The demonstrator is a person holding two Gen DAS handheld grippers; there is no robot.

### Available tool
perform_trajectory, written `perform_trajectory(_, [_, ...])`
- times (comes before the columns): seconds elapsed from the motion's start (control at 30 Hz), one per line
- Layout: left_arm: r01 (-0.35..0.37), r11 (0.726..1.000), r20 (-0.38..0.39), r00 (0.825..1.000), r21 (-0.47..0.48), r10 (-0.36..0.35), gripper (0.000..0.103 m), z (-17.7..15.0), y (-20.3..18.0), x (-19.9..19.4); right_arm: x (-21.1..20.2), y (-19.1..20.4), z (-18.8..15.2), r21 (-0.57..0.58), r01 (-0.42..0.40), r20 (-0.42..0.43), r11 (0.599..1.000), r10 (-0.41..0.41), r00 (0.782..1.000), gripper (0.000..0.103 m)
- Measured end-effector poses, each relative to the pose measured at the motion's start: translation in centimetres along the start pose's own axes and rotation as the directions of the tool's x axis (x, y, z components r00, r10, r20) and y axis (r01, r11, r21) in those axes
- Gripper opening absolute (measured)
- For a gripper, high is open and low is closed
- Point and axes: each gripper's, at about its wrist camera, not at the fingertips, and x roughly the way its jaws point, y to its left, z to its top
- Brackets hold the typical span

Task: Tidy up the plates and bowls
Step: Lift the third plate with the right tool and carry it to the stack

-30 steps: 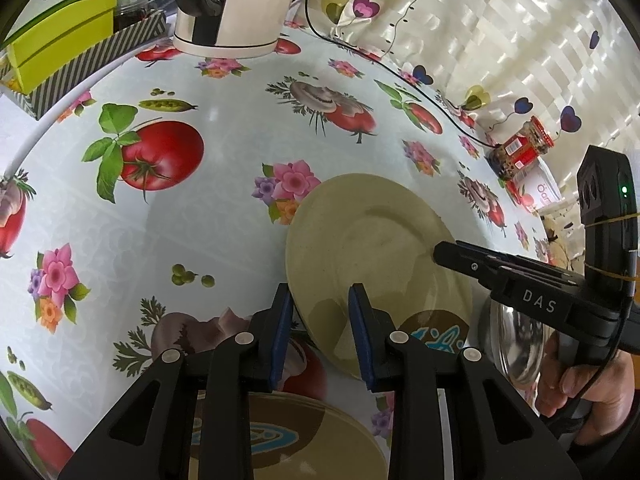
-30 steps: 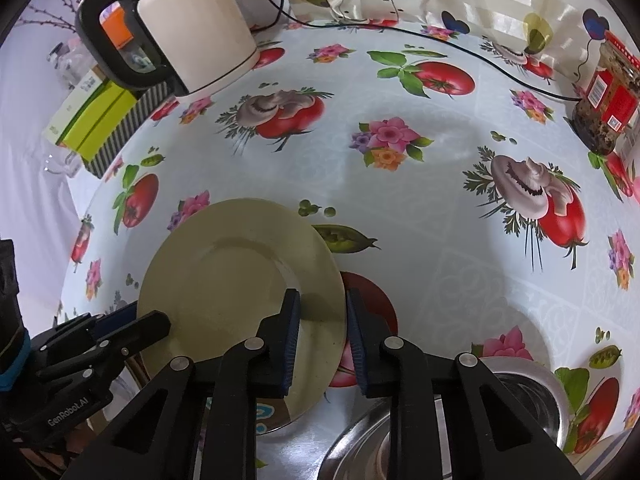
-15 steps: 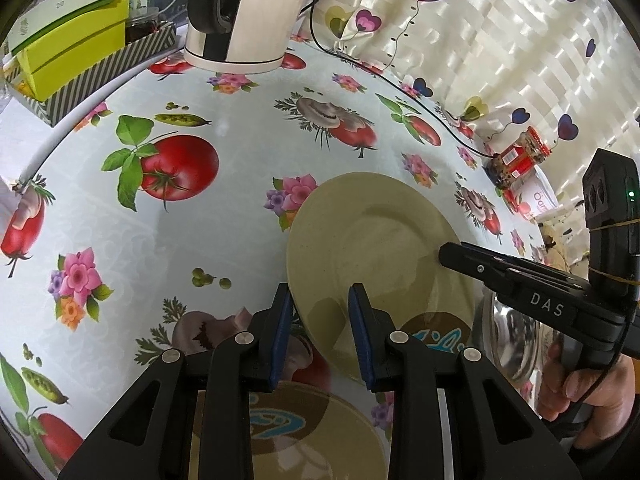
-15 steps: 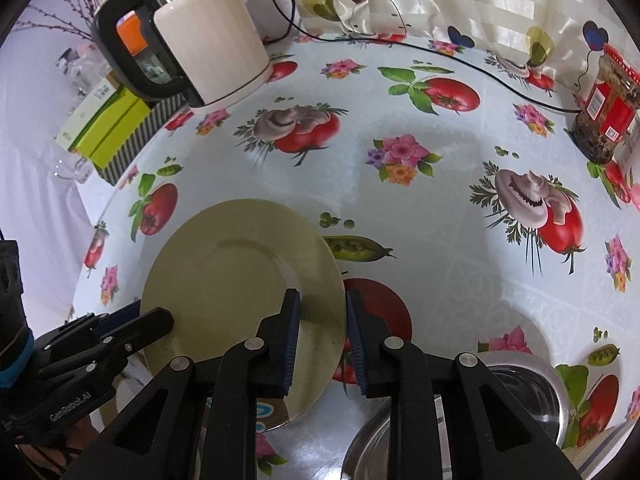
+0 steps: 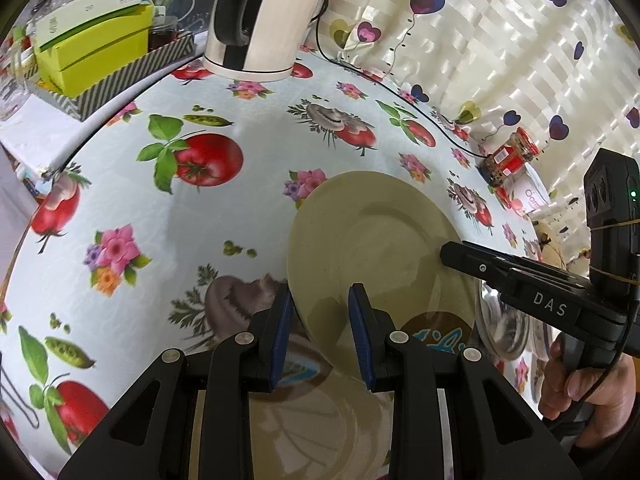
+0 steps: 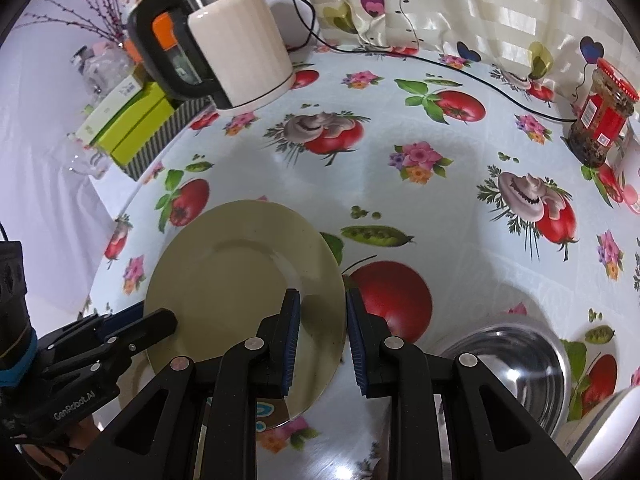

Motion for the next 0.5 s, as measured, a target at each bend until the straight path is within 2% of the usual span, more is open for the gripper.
perform_trajectory(0.5, [-0.026, 1.000, -0.008, 1.000, -0.012, 0.025, 0.030, -3.7, 2.0, -2.8, -1.0, 3.3, -3.4, -0.022, -0.024, -0.012, 0.999, 0.023, 1.000, 0.023])
